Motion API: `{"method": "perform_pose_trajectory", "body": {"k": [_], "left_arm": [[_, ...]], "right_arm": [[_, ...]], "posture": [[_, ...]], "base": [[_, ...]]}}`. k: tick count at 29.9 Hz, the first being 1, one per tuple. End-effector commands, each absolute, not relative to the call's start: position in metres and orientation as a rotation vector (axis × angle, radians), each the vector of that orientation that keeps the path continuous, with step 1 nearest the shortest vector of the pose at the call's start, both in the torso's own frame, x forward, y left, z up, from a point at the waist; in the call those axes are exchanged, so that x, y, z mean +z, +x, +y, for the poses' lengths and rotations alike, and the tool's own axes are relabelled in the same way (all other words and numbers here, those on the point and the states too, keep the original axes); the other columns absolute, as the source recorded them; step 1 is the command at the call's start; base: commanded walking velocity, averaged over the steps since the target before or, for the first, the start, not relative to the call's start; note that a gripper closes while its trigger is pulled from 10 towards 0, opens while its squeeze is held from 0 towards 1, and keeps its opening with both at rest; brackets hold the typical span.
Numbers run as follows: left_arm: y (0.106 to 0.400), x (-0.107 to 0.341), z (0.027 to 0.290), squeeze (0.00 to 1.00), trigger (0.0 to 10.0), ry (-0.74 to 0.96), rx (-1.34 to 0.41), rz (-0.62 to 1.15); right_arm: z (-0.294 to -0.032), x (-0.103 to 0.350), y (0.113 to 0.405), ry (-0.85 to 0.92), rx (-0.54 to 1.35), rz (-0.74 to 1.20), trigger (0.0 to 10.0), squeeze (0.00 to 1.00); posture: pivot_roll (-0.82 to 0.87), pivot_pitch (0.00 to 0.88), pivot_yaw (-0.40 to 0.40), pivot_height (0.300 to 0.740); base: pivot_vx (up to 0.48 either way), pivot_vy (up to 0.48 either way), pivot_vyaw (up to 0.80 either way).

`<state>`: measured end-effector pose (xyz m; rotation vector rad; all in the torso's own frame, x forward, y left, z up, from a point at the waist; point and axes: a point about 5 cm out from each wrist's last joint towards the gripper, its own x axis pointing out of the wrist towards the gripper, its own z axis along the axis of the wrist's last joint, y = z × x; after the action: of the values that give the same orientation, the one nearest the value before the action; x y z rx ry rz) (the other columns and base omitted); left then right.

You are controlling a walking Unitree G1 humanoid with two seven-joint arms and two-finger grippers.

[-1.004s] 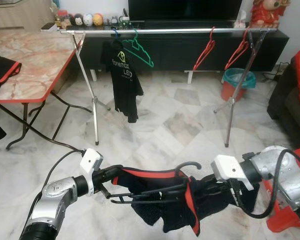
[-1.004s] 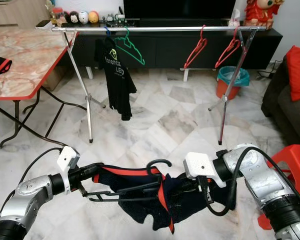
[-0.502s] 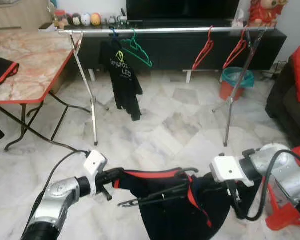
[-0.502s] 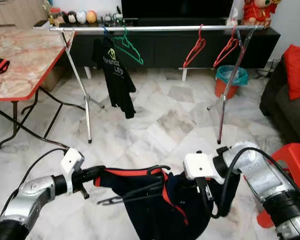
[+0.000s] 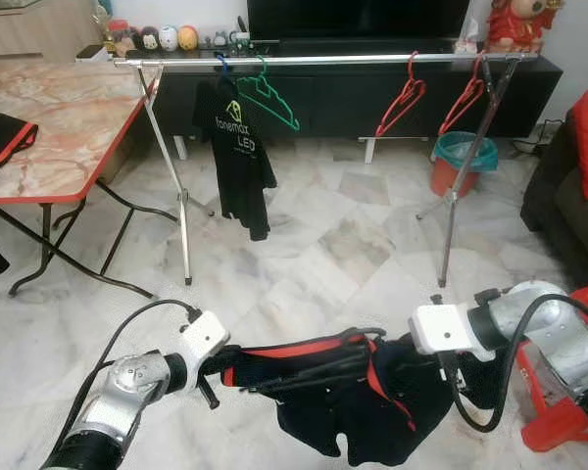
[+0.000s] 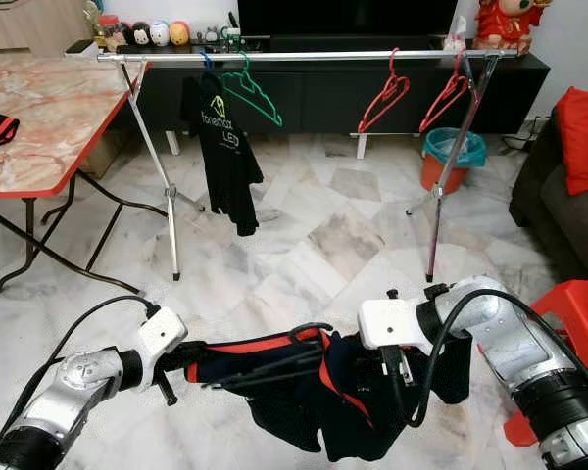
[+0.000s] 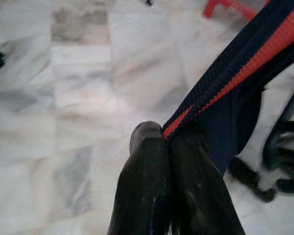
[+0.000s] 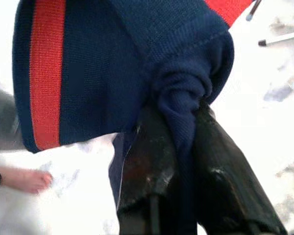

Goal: Hang hanger

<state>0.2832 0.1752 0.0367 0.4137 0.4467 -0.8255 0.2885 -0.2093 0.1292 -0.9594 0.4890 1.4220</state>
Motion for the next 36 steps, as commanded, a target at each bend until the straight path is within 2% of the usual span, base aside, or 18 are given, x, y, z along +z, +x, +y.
{"method": "perform_pose_trajectory", "body": {"k": [1, 3, 4, 5, 6, 8, 9, 10, 15, 22, 23, 26, 28, 30, 36], "left_arm": [[0.274, 0.024, 0.234, 0.0, 0.0, 0.525, -0.599, 0.616], [0.275, 0.024, 0.234, 0.0, 0.4, 0.531, -0.602, 0.615], [0.275, 0.024, 0.234, 0.0, 2.2, 0.547, -0.602, 0.624], [0.275, 0.024, 0.234, 0.0, 2.2, 0.547, -0.602, 0.624], [0.275, 0.023, 0.235, 0.0, 10.0, 0.559, -0.603, 0.632], [0.272, 0.02, 0.234, 0.0, 10.0, 0.598, -0.629, 0.649], [0.269, 0.017, 0.235, 0.0, 10.0, 0.642, -0.645, 0.668], [0.268, 0.014, 0.236, 0.0, 10.0, 0.669, -0.647, 0.68], [0.266, 0.013, 0.235, 0.0, 10.0, 0.651, -0.648, 0.678], [0.266, 0.017, 0.223, 0.0, 10.0, 0.582, -0.742, 0.635], [0.268, 0.019, 0.22, 0.0, 10.0, 0.596, -0.757, 0.616], [0.273, 0.02, 0.218, 0.0, 10.0, 0.63, -0.731, 0.593], [0.274, 0.021, 0.218, 0.0, 10.0, 0.634, -0.722, 0.586], [0.281, 0.025, 0.217, 0.0, 10.0, 0.654, -0.682, 0.545], [0.285, 0.031, 0.215, 0.0, 10.0, 0.628, -0.694, 0.535]], "right_arm": [[-0.247, 0.143, 0.292, -1.072, 1.306, 0.621, 0.0, 0.0], [-0.248, 0.142, 0.292, -1.088, 1.302, 0.64, 0.0, 0.0], [-0.252, 0.14, 0.292, -1.135, 1.289, 0.669, 0.0, 0.0], [-0.252, 0.14, 0.292, -1.135, 1.289, 0.669, 0.0, 0.0], [-0.253, 0.139, 0.293, -1.152, 1.277, 0.677, 0.0, 0.0], [-0.255, 0.138, 0.295, -1.196, 1.248, 0.697, 0.0, 0.0], [-0.256, 0.139, 0.3, -1.224, 1.185, 0.675, 4.6, 0.0], [-0.256, 0.14, 0.304, -1.229, 1.147, 0.659, 10.0, 0.0], [-0.254, 0.138, 0.304, -1.206, 1.147, 0.652, 10.0, 0.0], [-0.24, 0.136, 0.313, -1.19, 1.086, 0.543, 10.0, 0.0], [-0.228, 0.133, 0.31, -1.082, 1.133, 0.501, 10.0, 0.0], [-0.21, 0.132, 0.304, -0.918, 1.217, 0.43, 10.0, 0.0], [-0.207, 0.133, 0.302, -0.895, 1.234, 0.423, 10.0, 0.0], [-0.202, 0.132, 0.293, -0.8, 1.328, 0.431, 10.0, 0.0], [-0.207, 0.124, 0.296, -0.875, 1.279, 0.453, 10.0, 0.0]], "posture": [[-0.09, 0.034, 0.036, 0.74], [-0.09, 0.034, 0.036, 0.74], [-0.09, 0.034, 0.036, 0.74], [-0.09, 0.034, 0.036, 0.74], [-0.09, 0.036, 0.036, 0.74], [-0.09, 0.037, 0.035, 0.74], [-0.09, 0.038, 0.036, 0.74], [-0.09, 0.039, 0.036, 0.74], [-0.09, 0.039, 0.036, 0.74], [-0.09, 0.042, 0.033, 0.74], [-0.08, 0.044, 0.034, 0.74], [-0.08, 0.044, 0.035, 0.74], [-0.08, 0.044, 0.035, 0.74], [-0.08, 0.044, 0.037, 0.74], [-0.09, 0.046, 0.038, 0.74]], "base": [[0.0, 0.0, 0.0], [0.0, 0.0, 0.0], [0.0, 0.0, 0.0], [0.0, 0.0, 0.0], [0.0, 0.0, 0.0], [0.0, 0.0, 0.0], [0.0, 0.0, 0.0], [0.0, 0.0, 0.0], [0.0, 0.0, 0.0], [0.0, 0.0, 0.0], [0.0, 0.0, 0.0], [0.0, 0.0, 0.0], [0.0, 0.0, 0.0], [0.0, 0.0, 0.0], [0.0, 0.0, 0.0]]}}
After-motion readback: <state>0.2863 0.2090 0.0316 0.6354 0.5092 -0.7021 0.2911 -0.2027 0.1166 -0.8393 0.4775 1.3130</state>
